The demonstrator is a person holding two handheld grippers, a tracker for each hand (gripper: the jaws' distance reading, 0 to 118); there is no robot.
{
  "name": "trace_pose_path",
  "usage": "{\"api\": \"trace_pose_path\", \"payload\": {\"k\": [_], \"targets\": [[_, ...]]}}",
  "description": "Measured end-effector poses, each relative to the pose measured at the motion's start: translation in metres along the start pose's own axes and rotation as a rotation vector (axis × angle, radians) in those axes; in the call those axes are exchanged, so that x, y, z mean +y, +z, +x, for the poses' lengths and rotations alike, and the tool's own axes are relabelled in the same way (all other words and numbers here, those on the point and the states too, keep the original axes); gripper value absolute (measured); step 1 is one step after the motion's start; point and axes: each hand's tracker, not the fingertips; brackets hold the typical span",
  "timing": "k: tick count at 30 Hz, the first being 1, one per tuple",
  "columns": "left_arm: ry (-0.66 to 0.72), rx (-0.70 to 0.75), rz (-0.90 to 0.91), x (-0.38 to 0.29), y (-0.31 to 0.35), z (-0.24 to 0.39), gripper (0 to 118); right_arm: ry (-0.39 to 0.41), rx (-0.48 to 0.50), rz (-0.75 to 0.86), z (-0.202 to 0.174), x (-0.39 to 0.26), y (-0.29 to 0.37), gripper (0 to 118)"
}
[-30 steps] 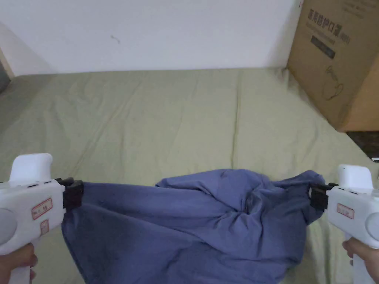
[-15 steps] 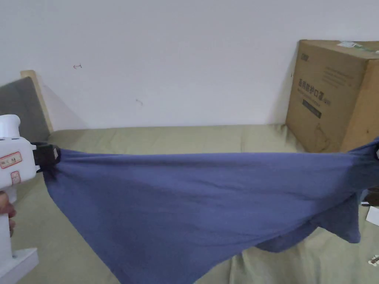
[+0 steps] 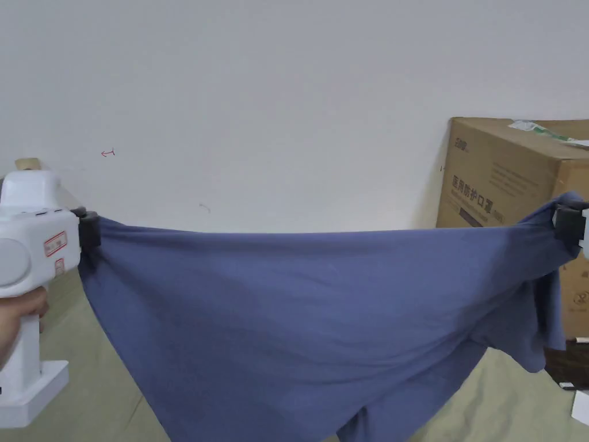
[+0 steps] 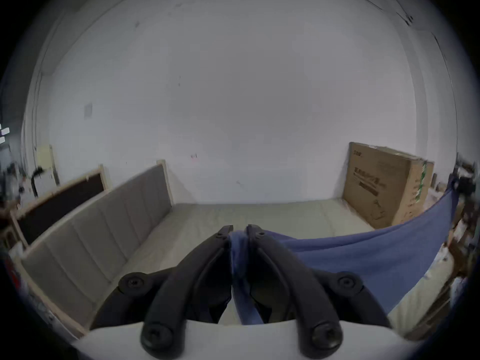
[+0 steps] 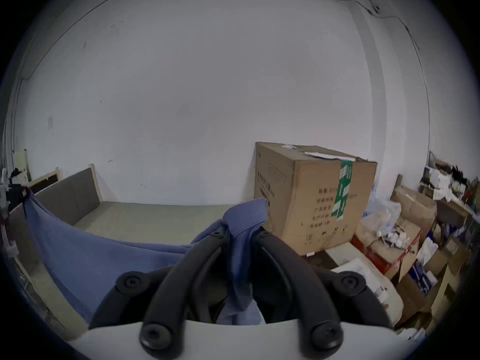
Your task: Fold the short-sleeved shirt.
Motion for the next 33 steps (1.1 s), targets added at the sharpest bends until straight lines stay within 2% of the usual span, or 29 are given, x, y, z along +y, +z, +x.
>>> {"api": "trace_pose_path", "payload": {"k": [3, 6, 9, 13, 15, 19, 24, 26, 33], "targets": [[-0.006, 0.017, 0.001, 0.013, -0.051, 0.004, 10, 0.034, -0.029, 0.016, -0.018, 0.023, -0.052, 13], [0.092, 0.011, -0.027, 0.02, -0.103, 0.0, 10, 0.042, -0.043, 0.039, -0.037, 0.042, -0.109, 13], [0.066, 0.051, -0.012, 0.023, -0.153, 0.001, 10, 0.034, -0.047, 0.033, -0.053, 0.055, -0.166, 13], [0.06, 0.064, -0.014, 0.021, -0.207, 0.003, 10, 0.107, -0.067, 0.045, -0.072, 0.056, -0.229, 13], [0.063, 0.07, -0.006, 0.009, -0.231, 0.007, 10, 0.11, -0.069, 0.033, -0.075, 0.048, -0.26, 13], [-0.069, 0.106, -0.04, -0.024, -0.279, 0.025, 10, 0.148, -0.073, 0.002, -0.08, 0.016, -0.315, 13], [-0.069, 0.096, -0.098, -0.089, -0.322, 0.051, 10, 0.175, -0.076, -0.09, -0.081, -0.063, -0.363, 13], [-0.082, 0.103, -0.118, -0.118, -0.328, 0.062, 10, 0.119, -0.046, -0.141, -0.073, -0.094, -0.371, 13], [-0.081, 0.044, -0.238, -0.189, -0.321, 0.072, 10, 0.149, -0.037, -0.234, -0.052, -0.182, -0.353, 13]]}}
